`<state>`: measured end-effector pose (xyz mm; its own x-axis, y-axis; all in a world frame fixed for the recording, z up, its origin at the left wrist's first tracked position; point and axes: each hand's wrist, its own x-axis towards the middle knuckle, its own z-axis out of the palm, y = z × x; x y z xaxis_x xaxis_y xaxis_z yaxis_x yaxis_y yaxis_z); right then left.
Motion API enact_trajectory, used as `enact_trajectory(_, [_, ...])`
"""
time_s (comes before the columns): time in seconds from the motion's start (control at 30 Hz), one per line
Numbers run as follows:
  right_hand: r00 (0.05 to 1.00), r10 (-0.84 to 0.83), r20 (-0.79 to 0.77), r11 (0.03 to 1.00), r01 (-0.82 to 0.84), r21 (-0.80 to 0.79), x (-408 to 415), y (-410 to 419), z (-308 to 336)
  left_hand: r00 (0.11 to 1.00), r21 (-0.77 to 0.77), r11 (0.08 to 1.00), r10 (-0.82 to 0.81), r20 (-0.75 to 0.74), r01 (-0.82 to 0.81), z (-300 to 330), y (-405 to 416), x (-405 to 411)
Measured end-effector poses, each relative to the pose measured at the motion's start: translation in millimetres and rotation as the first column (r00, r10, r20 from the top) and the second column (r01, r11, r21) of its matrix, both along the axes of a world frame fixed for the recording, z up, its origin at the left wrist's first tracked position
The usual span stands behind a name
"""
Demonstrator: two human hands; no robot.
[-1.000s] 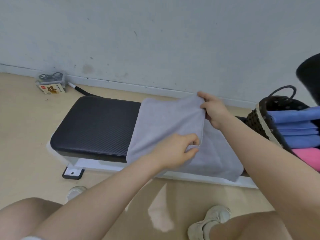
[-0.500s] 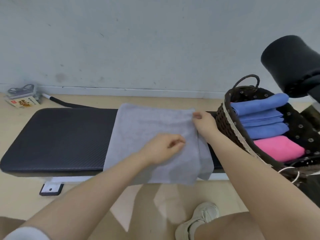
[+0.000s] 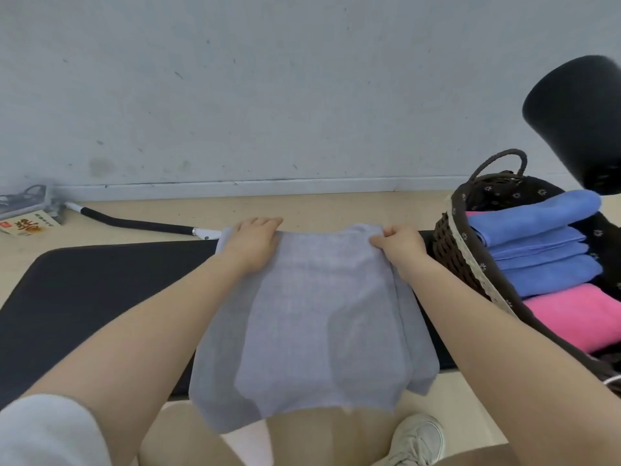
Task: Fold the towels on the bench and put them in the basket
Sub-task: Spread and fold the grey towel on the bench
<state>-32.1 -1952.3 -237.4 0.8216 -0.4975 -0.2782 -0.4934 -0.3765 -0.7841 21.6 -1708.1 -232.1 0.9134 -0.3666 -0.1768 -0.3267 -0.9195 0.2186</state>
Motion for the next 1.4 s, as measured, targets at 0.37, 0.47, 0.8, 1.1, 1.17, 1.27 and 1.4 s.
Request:
enact_trajectory(0.37, [0.991, 0.036, 0.131, 0.994, -0.049, 0.096, 9.5, -21.3, 6.0, 0.993, -0.004, 0.996, -0.087, 0.077, 0.088, 2.1, 21.1, 30.1])
enact_trajectory(0.47, [0.995, -0.047, 0.084, 0.995, 0.039, 0.097, 23.8, -29.2, 4.2, 1.0, 0.09, 0.996, 0.008, 0.015, -0.009, 5.3, 35.2, 40.8])
enact_trajectory(0.8, [0.995, 0.086, 0.048, 0.97, -0.073, -0.233, 32.9, -13.6, -3.4, 0.948, 0.071, 0.983, 0.145, 0.284, -0.172, -17.3, 32.3, 33.7])
enact_trajectory(1.1, [0.998, -0.01, 0.055, 0.986, 0.001, 0.169, -69.4, -13.4, 14.6, 0.891, -0.43, 0.804, 0.455, 0.001, -0.41, -12.5, 47.1, -56.1])
enact_trajectory(1.17, [0.997, 0.076, -0.029, 0.986, -0.071, 0.153, -90.3, -11.1, 22.1, 0.873, -0.488, 0.741, 0.476, -0.105, -0.462, -7.1, 50.9, -78.4])
enact_trajectory(1.27, [0.972, 0.197, -0.13, 0.977, -0.185, 0.105, -119.4, -7.2, 27.4, 0.852, -0.504, 0.688, 0.449, -0.269, -0.522, 1.8, 55.8, -111.3])
enact_trajectory(1.4, [0.959, 0.236, -0.156, 0.971, -0.238, 0.012, -145.1, -4.0, 23.3, 0.824, -0.474, 0.685, 0.368, -0.431, -0.554, 6.5, 64.0, -145.6])
